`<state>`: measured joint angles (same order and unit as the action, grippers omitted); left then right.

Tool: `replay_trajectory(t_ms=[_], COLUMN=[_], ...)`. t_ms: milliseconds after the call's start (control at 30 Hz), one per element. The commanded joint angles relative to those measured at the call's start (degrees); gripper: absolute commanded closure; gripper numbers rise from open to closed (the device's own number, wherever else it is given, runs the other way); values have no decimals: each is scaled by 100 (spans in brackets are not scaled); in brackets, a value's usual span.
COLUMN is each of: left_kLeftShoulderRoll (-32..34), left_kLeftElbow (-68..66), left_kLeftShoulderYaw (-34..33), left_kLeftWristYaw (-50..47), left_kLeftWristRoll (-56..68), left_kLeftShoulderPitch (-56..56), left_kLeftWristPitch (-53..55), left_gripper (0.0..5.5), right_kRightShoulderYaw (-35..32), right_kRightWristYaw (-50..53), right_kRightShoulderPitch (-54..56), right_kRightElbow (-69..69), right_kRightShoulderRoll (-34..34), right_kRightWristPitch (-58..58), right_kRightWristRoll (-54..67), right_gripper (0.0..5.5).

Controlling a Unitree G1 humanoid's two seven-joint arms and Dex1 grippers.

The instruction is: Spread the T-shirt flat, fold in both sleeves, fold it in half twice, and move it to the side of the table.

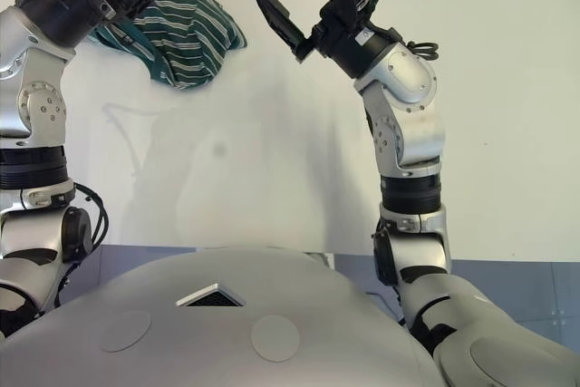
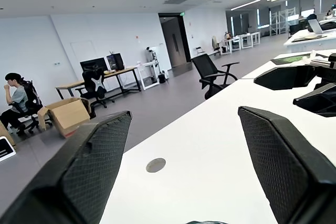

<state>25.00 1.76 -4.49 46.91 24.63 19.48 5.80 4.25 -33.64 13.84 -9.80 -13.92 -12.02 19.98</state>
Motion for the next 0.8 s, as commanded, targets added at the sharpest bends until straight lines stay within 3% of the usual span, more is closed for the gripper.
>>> replay_trajectory(t_ms=[33,233,533,667,800], left_kLeftShoulderRoll=[-23,-118,283,636,948], left_kLeftElbow=[45,224,-493,-2142,-3465], left_kLeftShoulderYaw=[-76,19,-360,-490,-369], left_kLeftWristYaw=[10,36,86,-1094,-2377], left_kLeftWristRoll=[146,248,16,-1173,-2294], left_kLeftShoulderPitch=[-31,-170,36,635,1214], left_kLeftWristPitch=[94,140,-173,-878,-1346], left_gripper=[177,177,177,177,177], right_kRightShoulderYaw=[89,35,502,1006,1824], right_kRightWristYaw=[-126,-69,47,-8,-1026], right_kRightShoulderPitch=[152,246,641,1210,1268], right_kRightElbow=[114,361,1426,2839,3786], right_kRightShoulderRoll=[15,-27,229,686,558], right_kRightWristPitch=[31,73,570,973,1443], right_kRightWristRoll=[-17,-176,-950,-1442,-1945], right_gripper=[148,148,148,148,148])
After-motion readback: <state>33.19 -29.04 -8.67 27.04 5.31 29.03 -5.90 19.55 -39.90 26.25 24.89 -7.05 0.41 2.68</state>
